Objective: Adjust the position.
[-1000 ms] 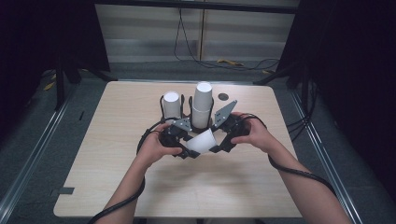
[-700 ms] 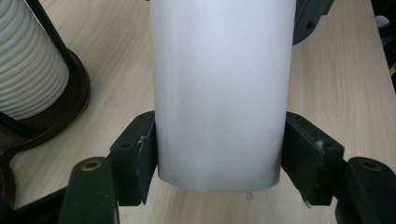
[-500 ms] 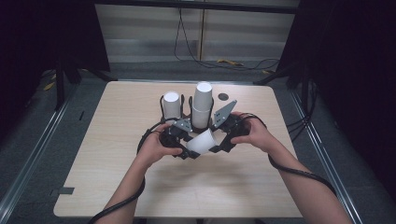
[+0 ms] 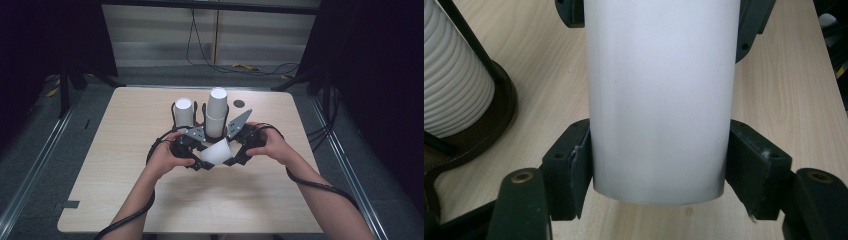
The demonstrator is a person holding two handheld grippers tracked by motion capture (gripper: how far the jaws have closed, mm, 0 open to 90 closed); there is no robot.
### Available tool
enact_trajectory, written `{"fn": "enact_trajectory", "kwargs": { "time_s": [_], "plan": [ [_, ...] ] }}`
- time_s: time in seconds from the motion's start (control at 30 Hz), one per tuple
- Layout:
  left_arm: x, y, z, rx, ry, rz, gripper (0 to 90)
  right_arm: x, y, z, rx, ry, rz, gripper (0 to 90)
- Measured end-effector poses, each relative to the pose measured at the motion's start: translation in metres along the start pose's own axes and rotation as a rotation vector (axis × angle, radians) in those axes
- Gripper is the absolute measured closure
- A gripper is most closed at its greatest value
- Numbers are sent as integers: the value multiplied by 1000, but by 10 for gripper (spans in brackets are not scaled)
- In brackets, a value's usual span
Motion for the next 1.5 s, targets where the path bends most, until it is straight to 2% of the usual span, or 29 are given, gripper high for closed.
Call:
{"fn": "enact_trajectory", "kwargs": {
  "time_s": [0.6,0.73,0.87,0.93,0.97,1.07,1.2,1.5],
  "plan": [
    [-3,-3,-2,32,6,30,299,4,0,2,12,-5,19,180],
    [-1,-3,1,20,24,55,278,4,-1,1,17,-7,16,182],
    [-1,-4,1,10,24,54,250,4,-2,1,13,-10,33,182],
    [-1,-5,0,26,33,61,237,5,-3,1,8,-16,42,182],
    [0,-6,1,17,40,75,225,5,-4,0,8,-21,45,182],
    [1,-9,1,36,50,68,209,6,-5,0,9,-28,59,182],
    [2,-13,0,38,63,85,196,8,-7,0,13,-38,83,181],
    [1,-18,-2,46,80,74,184,10,-12,-1,17,-44,105,181]
  ]
}}
Point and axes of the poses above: each handheld gripper's, and its own axes: x roughly backward along the jaws, y roughly out of its top, z roughly to its left, the point moved 5 cm from there along -x, roughly forward along the jaws, and after that the axes turned 8 degrees about -x, right-handed, at the moved point
